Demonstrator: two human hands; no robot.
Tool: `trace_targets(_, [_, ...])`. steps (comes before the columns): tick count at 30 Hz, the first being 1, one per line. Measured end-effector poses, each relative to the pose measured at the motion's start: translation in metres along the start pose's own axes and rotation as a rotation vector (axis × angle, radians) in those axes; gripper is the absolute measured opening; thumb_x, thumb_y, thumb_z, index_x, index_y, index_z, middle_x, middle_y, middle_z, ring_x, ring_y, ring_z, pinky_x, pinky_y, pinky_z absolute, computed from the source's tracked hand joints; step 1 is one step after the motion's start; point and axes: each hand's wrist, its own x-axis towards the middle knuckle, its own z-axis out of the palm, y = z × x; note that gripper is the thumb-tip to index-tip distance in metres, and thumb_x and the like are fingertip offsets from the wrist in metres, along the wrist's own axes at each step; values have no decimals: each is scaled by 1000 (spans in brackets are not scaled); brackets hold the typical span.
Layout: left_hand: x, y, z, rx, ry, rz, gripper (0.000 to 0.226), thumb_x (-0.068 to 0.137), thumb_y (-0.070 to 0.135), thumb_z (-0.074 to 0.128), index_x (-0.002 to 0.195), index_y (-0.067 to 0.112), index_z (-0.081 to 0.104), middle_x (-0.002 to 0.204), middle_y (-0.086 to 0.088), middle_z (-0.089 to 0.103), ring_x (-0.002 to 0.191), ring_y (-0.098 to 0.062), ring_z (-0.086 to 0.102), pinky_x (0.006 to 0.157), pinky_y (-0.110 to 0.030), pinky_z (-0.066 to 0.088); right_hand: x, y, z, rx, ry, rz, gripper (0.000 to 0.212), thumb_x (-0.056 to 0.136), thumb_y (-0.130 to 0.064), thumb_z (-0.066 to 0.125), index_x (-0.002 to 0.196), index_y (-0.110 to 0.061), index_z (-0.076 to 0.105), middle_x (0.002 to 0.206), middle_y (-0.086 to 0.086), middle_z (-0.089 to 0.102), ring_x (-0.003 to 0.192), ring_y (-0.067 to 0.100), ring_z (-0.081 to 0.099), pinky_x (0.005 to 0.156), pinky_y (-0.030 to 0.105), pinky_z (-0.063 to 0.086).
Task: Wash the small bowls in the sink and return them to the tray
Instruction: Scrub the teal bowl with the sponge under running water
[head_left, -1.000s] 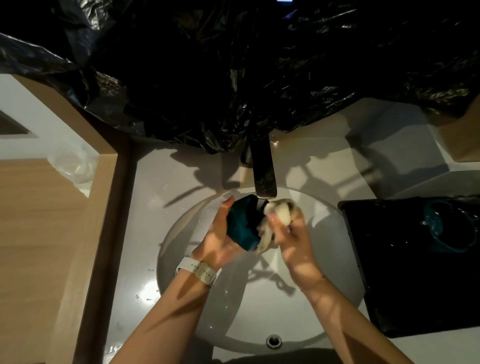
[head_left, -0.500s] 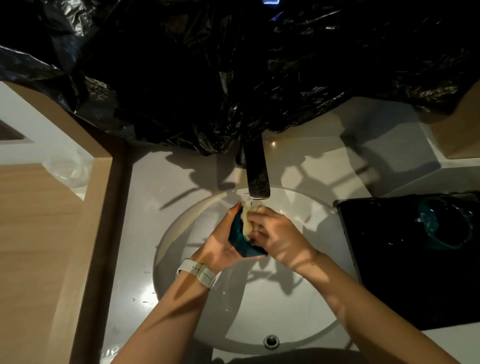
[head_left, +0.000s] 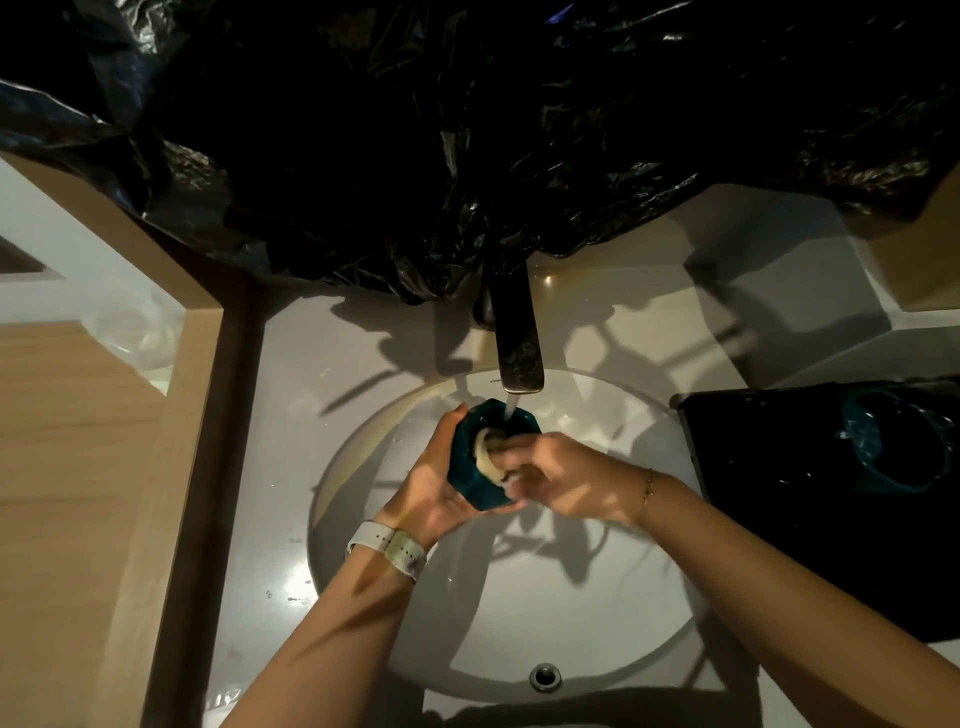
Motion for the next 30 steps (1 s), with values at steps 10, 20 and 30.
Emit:
trace_targets(10, [9, 5, 0, 25, 159, -8, 54, 81, 52, 66, 116, 11, 68, 110, -21, 72, 106, -40, 65, 97, -66, 43, 14, 6, 5, -277, 92, 31, 18, 91, -12, 52, 99, -6, 68, 96, 7, 66, 87, 25, 60, 79, 34, 48])
trace_targets(20, [5, 5, -1, 56, 89, 53, 48, 88, 53, 56, 105, 12, 75, 104, -19, 73, 91, -37, 71, 87, -59, 52, 19, -5, 0, 319, 166, 103, 26, 95, 4, 48, 119, 14, 54, 113, 27, 53, 93, 21, 57, 85, 9, 42])
trace_targets(30, [-9, 7, -2, 86, 75, 92, 48, 94, 52, 48, 102, 12, 72, 97, -19, 73, 84, -36, 70, 79, -57, 55, 19, 0, 2, 159, 173, 35, 20, 91, 0, 57, 107, -4, 69, 98, -4, 63, 88, -5, 54, 81, 4, 42])
